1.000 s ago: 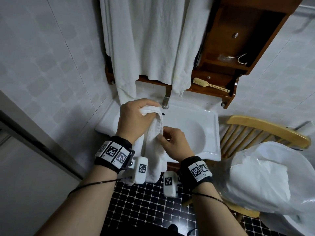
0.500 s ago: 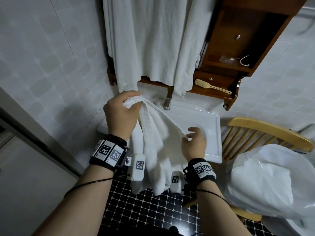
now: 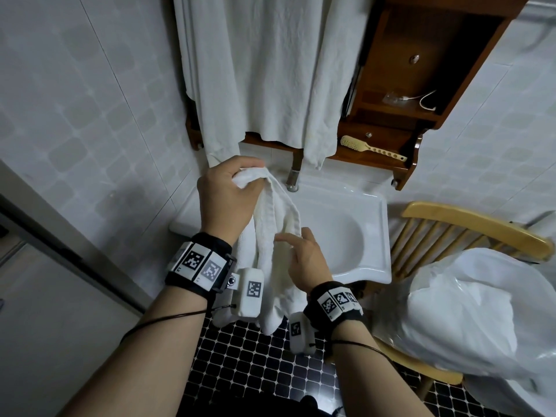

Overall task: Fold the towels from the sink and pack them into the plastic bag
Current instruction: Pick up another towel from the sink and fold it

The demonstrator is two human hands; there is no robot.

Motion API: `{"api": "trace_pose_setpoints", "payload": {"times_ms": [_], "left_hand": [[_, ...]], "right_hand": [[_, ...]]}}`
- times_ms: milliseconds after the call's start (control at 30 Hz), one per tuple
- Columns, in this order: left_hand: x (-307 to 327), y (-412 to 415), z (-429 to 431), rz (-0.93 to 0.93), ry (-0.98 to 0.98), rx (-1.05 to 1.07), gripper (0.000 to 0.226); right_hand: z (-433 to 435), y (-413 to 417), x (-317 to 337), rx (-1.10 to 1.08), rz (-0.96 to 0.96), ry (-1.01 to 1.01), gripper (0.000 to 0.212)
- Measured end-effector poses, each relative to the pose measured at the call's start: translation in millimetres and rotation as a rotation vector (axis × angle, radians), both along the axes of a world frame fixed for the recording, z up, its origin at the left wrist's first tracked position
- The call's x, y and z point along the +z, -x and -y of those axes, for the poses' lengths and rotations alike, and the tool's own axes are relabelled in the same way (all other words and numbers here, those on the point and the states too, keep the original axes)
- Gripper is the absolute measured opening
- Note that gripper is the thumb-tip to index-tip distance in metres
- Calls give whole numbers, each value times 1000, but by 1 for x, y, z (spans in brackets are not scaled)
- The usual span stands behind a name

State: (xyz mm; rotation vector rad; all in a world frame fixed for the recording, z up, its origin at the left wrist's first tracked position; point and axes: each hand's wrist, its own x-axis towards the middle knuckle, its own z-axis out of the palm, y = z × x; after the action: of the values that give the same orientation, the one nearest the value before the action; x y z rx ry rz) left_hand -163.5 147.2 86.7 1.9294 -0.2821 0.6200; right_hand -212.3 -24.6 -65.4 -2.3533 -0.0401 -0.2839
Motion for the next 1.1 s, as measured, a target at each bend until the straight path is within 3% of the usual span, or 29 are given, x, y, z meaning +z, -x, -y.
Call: {"api": "trace_pose_setpoints", "payload": {"times_ms": [167, 400, 500, 633, 700, 933, 1100], "left_hand": [[-1, 2, -2, -21, -11, -17, 23], [0, -5, -15, -8, 25, 123, 20], [0, -8, -19, -16, 68, 186, 20], [1, -9, -20, -22, 97, 252, 20], [2, -8, -19, -25, 113, 265, 20], [0, -5, -14, -45, 119, 265, 21], [1, -9, -17, -48, 108, 298, 22]], "right_hand": [[-13, -1, 16, 147, -137, -111, 38], [-9, 4, 3, 296, -531, 132, 5], [-2, 16, -5, 281, -701, 216, 28], [10, 19, -22, 111, -701, 290, 42], [13, 24, -26, 47, -723, 278, 43], [21, 39, -49, 121, -842, 272, 24], [31, 48, -54, 45, -865, 192, 39]]}}
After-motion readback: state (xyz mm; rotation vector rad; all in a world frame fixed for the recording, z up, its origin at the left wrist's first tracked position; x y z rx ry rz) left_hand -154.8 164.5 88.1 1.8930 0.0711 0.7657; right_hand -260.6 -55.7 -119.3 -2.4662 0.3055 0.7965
